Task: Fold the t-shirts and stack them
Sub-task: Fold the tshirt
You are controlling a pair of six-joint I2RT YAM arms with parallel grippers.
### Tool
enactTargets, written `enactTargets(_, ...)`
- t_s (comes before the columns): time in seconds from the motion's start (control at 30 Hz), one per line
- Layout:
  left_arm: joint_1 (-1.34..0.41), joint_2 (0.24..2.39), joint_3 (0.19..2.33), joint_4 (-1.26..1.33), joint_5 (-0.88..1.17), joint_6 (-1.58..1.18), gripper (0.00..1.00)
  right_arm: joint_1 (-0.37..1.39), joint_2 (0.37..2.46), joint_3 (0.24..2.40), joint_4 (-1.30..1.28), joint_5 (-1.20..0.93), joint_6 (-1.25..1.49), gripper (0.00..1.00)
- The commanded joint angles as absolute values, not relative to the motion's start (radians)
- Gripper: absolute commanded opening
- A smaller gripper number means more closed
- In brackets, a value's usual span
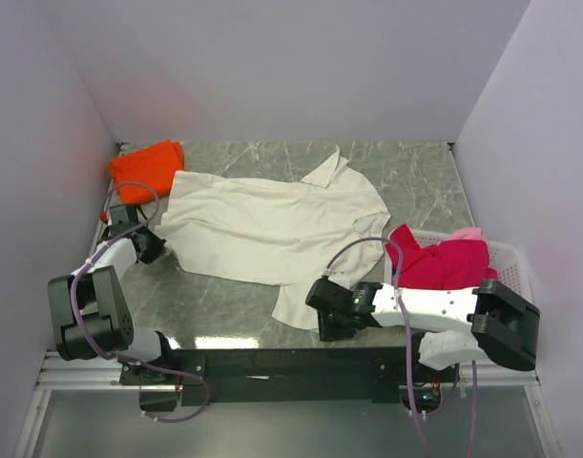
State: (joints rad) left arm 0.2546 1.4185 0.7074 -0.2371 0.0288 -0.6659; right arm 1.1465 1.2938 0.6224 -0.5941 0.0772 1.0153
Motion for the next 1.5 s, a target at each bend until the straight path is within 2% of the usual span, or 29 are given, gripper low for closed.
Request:
enactTargets(0.0,0.255,1.410,0.727,-0.227,0.031,-0.653,0.01,1.155,1.298,0.609,-0.549,0.118,1.028,0.43)
enactTargets(0.2,0.253,1.413,0.729,-0.227,0.029,-0.652,0.01,1.155,1.310,0.583,-0.493,0.115,1.012,0.36)
enactTargets(0.3,0.253,1.413,0.732,-0.229,0.026,-0.650,0.01,1.155,1.322,0.586,-0.497,0.109,1.011,0.20)
enactTargets(0.33,0.255,1.413,0.736,-0.230,0.025,-0.647,0.01,1.154,1.322,0.592,-0.509,0.110,1.009,0.09)
enactTargets(0.37,0.255,1.414,0.741,-0.235,0.020,-0.644,0.01,1.155,1.318,0.600,-0.528,0.117,1.009,0.03)
enactTargets(0.4,0.255,1.414,0.755,-0.245,0.020,-0.637,0.01,1.155,1.303,0.624,-0.585,0.129,1.011,0.00)
enactTargets(0.7,0.265,1.338,0.926,-0.360,0.003,-0.627,0.01,1.117,1.128,0.862,-1.030,0.287,0.942,0.00)
enactTargets(0.9,0.276,1.237,0.945,-0.433,-0.027,-0.624,0.01,1.117,1.172,1.047,-1.244,0.314,0.858,0.00)
enactTargets(1.13,0.295,1.146,0.871,-0.454,-0.084,-0.601,0.01,1.187,1.201,1.121,-1.229,0.223,0.815,0.00)
enactTargets(1.2,0.298,1.134,0.836,-0.442,-0.090,-0.595,0.01,1.224,1.209,1.108,-1.186,0.189,0.798,0.03)
enactTargets(1.27,0.304,1.135,0.804,-0.430,-0.104,-0.578,0.01,1.274,1.219,1.097,-1.163,0.151,0.785,0.13)
enactTargets(1.3,0.305,1.141,0.799,-0.419,-0.109,-0.571,0.01,1.293,1.227,1.085,-1.152,0.144,0.790,0.26)
enactTargets(1.37,0.308,1.167,0.790,-0.410,-0.120,-0.551,0.01,1.327,1.220,1.071,-1.149,0.138,0.825,0.36)
enactTargets(1.4,0.310,1.176,0.790,-0.403,-0.126,-0.545,0.01,1.333,1.209,1.066,-1.146,0.137,0.840,0.45)
enactTargets(1.47,0.310,1.201,0.788,-0.394,-0.126,-0.532,0.01,1.336,1.154,1.043,-1.138,0.138,0.897,0.52)
